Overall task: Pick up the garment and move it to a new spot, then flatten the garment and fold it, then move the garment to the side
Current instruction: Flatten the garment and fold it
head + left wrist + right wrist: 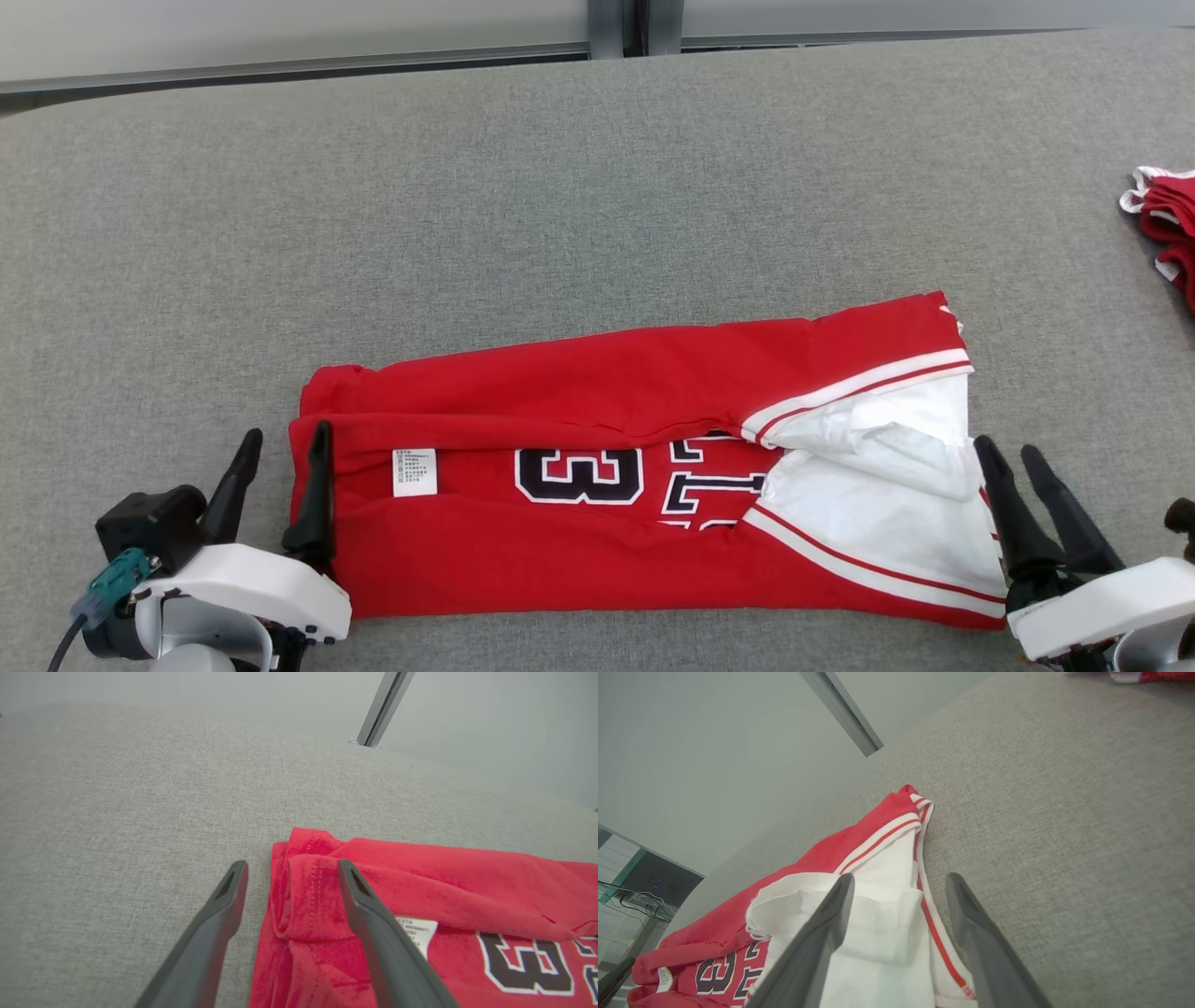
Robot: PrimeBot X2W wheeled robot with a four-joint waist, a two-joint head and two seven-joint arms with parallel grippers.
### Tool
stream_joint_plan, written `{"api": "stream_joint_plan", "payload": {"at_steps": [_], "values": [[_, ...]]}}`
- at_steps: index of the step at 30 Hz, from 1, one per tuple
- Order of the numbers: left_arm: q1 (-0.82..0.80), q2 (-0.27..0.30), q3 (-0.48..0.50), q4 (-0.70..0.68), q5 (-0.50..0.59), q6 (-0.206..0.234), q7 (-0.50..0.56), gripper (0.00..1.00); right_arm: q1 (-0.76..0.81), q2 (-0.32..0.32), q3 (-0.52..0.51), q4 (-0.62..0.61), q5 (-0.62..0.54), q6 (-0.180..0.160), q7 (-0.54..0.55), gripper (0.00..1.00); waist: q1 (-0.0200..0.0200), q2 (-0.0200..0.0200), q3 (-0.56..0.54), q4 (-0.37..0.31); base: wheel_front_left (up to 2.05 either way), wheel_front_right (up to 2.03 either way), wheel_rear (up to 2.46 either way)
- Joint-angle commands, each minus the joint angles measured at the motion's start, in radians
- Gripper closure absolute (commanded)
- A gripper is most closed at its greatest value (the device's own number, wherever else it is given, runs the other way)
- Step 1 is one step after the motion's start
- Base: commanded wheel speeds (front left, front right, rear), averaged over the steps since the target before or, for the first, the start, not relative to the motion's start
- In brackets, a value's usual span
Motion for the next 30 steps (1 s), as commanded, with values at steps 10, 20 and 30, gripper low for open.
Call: {"api": "stream_joint_plan", "payload": {"at_steps": [10,20,30], "values": [[0.010,-0.037,0.040,-0.150,0.094,0.068,-0.098,0.00,-0.020,0.094,-0.166,-0.146,-0.293,0.000,-0.030,0.00,0.0000,-0.0001,-0.027,0.006,0.00,0.00,0.00],[0.027,-0.100,0.106,-0.249,0.246,0.080,-0.110,0.00,-0.019,0.149,-0.188,-0.224,-0.526,0.000,-0.034,0.00,0.0000,-0.0001,-0.078,0.005,0.00,0.00,0.00],[0.120,-0.146,0.118,-0.196,0.309,0.033,-0.111,0.00,0.047,0.166,-0.160,-0.221,-0.652,0.000,-0.032,0.00,0.0000,-0.0001,-0.144,0.001,0.00,0.00,0.00]]}}
